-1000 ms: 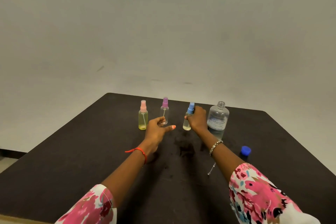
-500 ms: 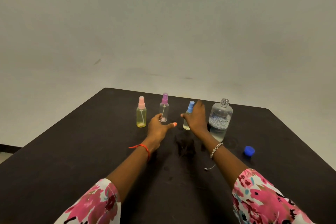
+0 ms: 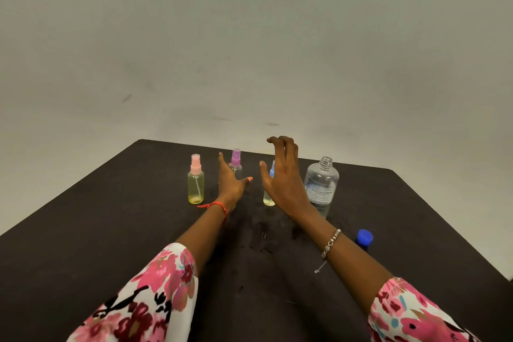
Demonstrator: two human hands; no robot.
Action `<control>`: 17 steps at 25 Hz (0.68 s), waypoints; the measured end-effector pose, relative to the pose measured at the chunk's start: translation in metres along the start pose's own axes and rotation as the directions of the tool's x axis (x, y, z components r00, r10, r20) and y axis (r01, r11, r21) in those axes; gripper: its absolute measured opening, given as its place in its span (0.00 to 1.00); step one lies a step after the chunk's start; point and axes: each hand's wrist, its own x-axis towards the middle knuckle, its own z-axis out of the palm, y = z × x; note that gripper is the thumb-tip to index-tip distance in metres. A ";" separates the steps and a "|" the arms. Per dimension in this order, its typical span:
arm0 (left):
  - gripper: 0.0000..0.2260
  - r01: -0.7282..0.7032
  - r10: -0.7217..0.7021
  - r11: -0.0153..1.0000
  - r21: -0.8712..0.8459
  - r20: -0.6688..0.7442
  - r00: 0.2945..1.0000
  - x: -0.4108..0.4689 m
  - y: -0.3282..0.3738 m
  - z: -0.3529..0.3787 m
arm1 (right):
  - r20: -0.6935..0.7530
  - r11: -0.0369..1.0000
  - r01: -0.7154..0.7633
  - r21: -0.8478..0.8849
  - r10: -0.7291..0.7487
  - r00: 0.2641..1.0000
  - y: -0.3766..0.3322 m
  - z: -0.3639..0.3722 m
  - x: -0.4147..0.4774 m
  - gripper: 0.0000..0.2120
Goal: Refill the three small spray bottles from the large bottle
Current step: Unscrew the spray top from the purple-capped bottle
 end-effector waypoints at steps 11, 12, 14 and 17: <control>0.12 -0.101 0.096 0.991 -0.092 -0.051 0.994 -0.046 0.025 -0.002 | 0.330 0.945 -0.325 0.036 0.296 0.896 -0.010 -0.006 0.001 0.17; 0.11 -0.108 0.105 0.988 -0.106 -0.039 0.994 -0.053 0.028 -0.004 | 0.314 0.931 -0.362 0.056 0.327 0.891 -0.014 -0.008 0.001 0.14; 0.11 -0.127 0.126 0.987 -0.099 -0.020 0.992 -0.064 0.032 -0.007 | 0.299 0.909 -0.403 0.102 0.359 0.884 -0.021 -0.017 0.004 0.11; 0.13 -0.142 0.143 0.988 -0.054 0.013 0.990 -0.076 0.038 -0.014 | 0.384 0.912 -0.398 0.095 0.336 0.860 -0.033 -0.039 0.008 0.09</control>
